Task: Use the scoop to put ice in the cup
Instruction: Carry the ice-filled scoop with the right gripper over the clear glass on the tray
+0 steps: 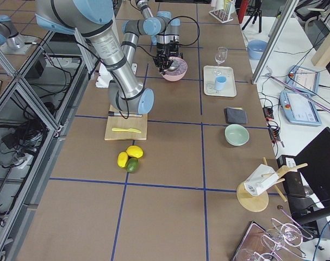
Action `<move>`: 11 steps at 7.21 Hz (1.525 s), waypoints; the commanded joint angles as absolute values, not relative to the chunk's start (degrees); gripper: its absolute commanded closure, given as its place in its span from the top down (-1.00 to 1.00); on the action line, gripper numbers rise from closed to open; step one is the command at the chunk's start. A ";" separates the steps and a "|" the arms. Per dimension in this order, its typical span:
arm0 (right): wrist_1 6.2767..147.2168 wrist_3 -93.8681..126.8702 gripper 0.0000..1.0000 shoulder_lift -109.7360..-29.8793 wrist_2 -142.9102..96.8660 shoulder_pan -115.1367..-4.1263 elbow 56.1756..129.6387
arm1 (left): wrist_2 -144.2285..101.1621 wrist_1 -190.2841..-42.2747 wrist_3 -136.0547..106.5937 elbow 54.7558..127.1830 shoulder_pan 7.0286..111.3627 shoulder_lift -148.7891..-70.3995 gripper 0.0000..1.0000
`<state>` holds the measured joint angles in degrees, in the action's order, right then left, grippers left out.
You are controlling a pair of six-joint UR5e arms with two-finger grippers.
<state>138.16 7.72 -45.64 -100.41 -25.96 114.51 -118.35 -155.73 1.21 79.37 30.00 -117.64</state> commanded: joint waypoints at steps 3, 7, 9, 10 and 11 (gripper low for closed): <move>142.63 5.29 -1.00 -44.13 -101.60 -29.69 114.26 | -118.48 -155.74 1.93 79.37 31.38 -117.07 1.00; 141.94 3.17 -1.00 -41.07 -113.97 -42.51 109.20 | -118.48 -155.65 1.76 79.37 31.38 -116.98 1.00; 138.72 1.86 -1.00 -34.12 -114.70 -45.43 94.98 | -118.48 -155.66 1.76 79.37 31.38 -116.98 1.00; 133.91 1.67 -1.00 -34.10 -114.70 -46.31 89.79 | -118.48 -155.65 1.76 79.37 31.38 -116.98 1.00; 130.55 1.67 -1.00 -34.10 -114.44 -46.58 86.17 | -118.48 -155.65 1.76 79.37 31.38 -116.98 1.00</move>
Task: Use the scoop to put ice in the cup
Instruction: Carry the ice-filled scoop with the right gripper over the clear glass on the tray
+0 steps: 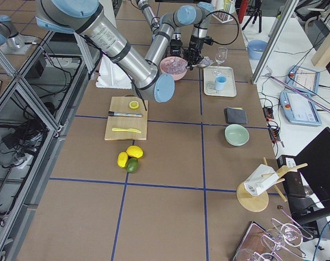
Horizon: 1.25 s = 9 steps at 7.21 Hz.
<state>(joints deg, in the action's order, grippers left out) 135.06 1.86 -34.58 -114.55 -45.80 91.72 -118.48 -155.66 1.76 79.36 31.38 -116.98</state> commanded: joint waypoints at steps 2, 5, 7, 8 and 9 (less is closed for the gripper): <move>125.09 1.76 -1.00 -33.93 -114.26 -47.11 79.66 | -118.39 -155.74 1.76 79.37 31.29 -117.07 1.00; 125.24 0.97 -1.00 -33.40 -112.94 -46.93 76.04 | -118.39 -155.65 1.76 79.37 31.29 -117.07 1.00; 129.17 -2.27 -1.00 -28.95 -111.63 -46.93 71.04 | -118.39 -155.74 1.67 79.37 31.29 -117.07 1.00; 132.42 -4.55 -1.00 -27.61 -110.49 -46.93 70.41 | -118.39 -155.74 1.67 79.37 31.29 -117.07 1.00; 135.58 -6.40 -1.00 -26.55 -109.43 -46.93 70.31 | -118.39 -155.66 1.67 79.37 31.29 -117.07 1.00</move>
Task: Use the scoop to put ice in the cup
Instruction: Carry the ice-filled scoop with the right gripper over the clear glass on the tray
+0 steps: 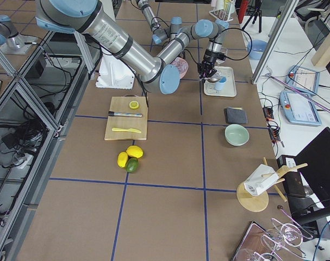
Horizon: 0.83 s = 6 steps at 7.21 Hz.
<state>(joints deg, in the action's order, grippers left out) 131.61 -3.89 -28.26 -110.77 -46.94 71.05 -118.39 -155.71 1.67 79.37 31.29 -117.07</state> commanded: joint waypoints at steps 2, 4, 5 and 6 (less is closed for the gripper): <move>139.11 -9.04 -1.00 -24.54 -109.16 -47.19 69.01 | -118.39 -155.74 1.67 79.37 31.29 -117.07 1.00; 139.92 -10.54 -1.00 -21.71 -108.64 -47.29 65.22 | -118.39 -155.74 1.67 79.37 31.29 -117.07 1.00; 140.97 -11.85 -1.00 -21.71 -108.02 -47.29 64.95 | -118.39 -155.66 1.67 79.37 31.29 -117.07 1.00; 141.67 -12.39 -1.00 -21.71 -107.58 -47.29 64.95 | -118.39 -155.65 1.67 79.37 31.29 -117.07 1.00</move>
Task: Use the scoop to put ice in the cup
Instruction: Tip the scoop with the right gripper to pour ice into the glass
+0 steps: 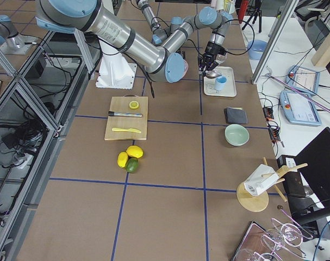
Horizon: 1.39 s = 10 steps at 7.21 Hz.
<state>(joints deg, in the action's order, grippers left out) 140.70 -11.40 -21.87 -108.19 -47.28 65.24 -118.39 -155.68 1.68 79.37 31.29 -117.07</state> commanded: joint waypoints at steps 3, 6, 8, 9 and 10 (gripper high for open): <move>141.68 -13.01 -1.00 -22.06 -107.58 -47.55 64.95 | -118.39 -155.74 1.67 79.37 31.29 -117.07 1.00; 143.00 -14.76 -1.00 -21.89 -106.00 -47.55 64.86 | -118.39 -155.74 1.67 79.37 31.20 -117.16 1.00; 145.27 -18.71 -1.00 -21.53 -104.42 -47.90 64.95 | -118.39 -155.74 1.67 79.37 31.20 -117.16 1.00; 145.46 -20.90 -1.00 -21.53 -103.46 -48.51 64.78 | -118.39 -155.74 1.76 79.37 31.20 -117.16 1.00; 146.16 -22.83 -1.00 -21.10 -103.36 -49.12 64.25 | -118.39 -155.66 1.67 79.37 31.29 -117.16 1.00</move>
<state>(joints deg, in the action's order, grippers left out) 145.40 -20.41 -21.45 -103.84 -48.44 64.71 -118.39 -155.72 1.71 79.37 31.21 -117.16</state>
